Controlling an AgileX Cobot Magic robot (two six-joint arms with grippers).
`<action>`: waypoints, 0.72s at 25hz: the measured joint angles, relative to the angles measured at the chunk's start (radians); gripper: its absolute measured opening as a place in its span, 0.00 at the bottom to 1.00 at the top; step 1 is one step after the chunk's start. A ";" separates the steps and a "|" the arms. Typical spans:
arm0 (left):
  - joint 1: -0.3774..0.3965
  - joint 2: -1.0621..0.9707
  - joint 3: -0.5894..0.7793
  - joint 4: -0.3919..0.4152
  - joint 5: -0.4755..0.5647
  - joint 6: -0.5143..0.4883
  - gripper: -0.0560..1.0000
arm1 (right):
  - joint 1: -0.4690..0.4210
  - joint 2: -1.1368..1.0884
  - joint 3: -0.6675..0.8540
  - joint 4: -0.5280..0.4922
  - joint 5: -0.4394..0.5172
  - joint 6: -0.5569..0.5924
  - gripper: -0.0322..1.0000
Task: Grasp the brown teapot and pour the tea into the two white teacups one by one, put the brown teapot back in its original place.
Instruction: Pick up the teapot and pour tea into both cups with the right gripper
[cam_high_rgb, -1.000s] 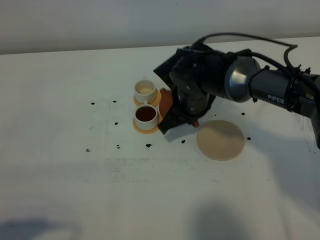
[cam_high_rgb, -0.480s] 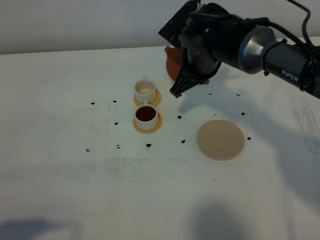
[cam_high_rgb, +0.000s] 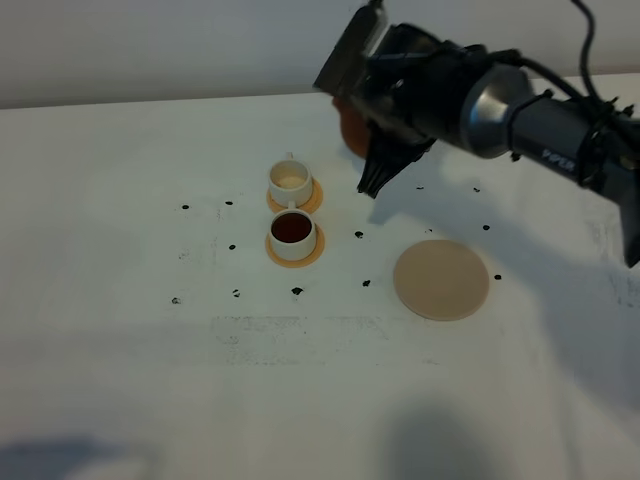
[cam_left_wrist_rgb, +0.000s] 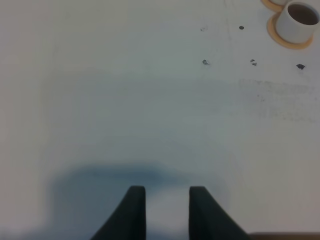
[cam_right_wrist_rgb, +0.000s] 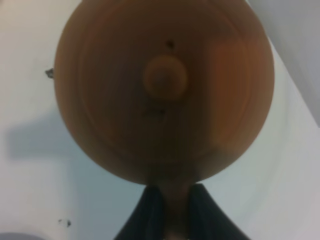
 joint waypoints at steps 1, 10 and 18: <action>0.000 0.000 0.000 0.000 0.000 0.000 0.25 | 0.012 0.004 0.000 -0.007 0.000 -0.003 0.12; 0.000 0.000 0.000 0.000 0.000 0.000 0.25 | 0.063 0.020 0.000 -0.116 -0.026 -0.011 0.12; 0.000 0.000 0.000 0.000 0.000 0.000 0.25 | 0.076 0.028 0.000 -0.169 -0.034 -0.051 0.12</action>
